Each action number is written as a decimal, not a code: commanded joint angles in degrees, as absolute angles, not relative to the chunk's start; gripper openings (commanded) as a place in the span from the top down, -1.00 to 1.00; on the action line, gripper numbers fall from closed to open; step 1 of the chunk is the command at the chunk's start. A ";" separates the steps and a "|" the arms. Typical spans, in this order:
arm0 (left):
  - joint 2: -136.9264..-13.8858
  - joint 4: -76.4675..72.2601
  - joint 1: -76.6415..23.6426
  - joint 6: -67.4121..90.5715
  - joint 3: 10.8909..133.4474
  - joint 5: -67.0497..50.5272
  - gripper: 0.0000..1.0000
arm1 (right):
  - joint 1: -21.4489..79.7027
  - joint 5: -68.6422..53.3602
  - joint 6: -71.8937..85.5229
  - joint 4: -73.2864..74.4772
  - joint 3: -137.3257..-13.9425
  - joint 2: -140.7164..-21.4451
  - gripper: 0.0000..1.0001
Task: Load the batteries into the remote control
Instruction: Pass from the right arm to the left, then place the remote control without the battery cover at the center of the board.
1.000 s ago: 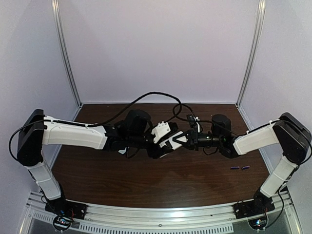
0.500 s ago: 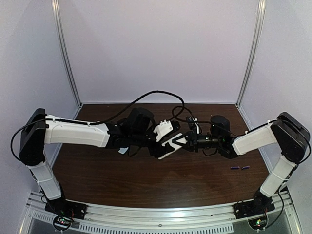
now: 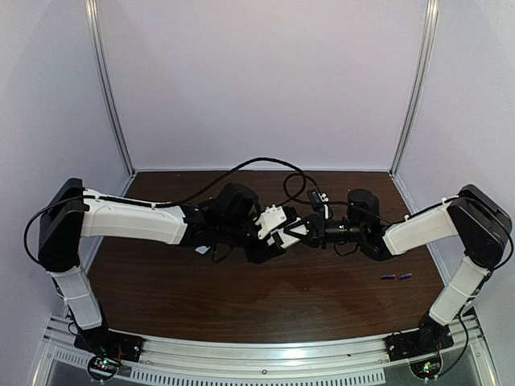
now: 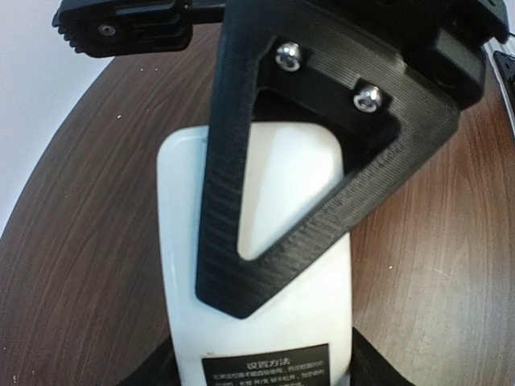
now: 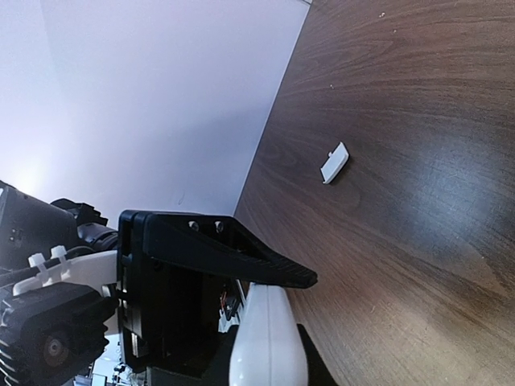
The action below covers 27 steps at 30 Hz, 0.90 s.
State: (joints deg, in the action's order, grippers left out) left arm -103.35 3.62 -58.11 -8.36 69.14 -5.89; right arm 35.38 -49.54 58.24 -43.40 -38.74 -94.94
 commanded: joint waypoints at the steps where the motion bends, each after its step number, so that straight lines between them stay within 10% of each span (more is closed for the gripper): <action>1: -104.02 5.20 -58.45 -9.35 69.98 -5.69 0.26 | 34.46 -50.16 57.15 -43.30 -39.46 -93.02 0.38; 7: -103.45 7.15 -58.42 -8.28 68.73 -5.59 0.31 | 29.38 -47.80 51.34 -34.49 -37.91 -88.62 -0.12; 27: -104.76 9.31 -57.81 -4.85 68.95 -5.22 0.30 | 19.33 -43.16 30.47 2.31 -33.34 -71.19 -0.14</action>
State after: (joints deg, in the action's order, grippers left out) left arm -103.55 11.77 -58.08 -5.32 67.61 -4.86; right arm 20.91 -44.34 35.35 -7.77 -33.61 -73.38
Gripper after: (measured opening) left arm 0.591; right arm 0.573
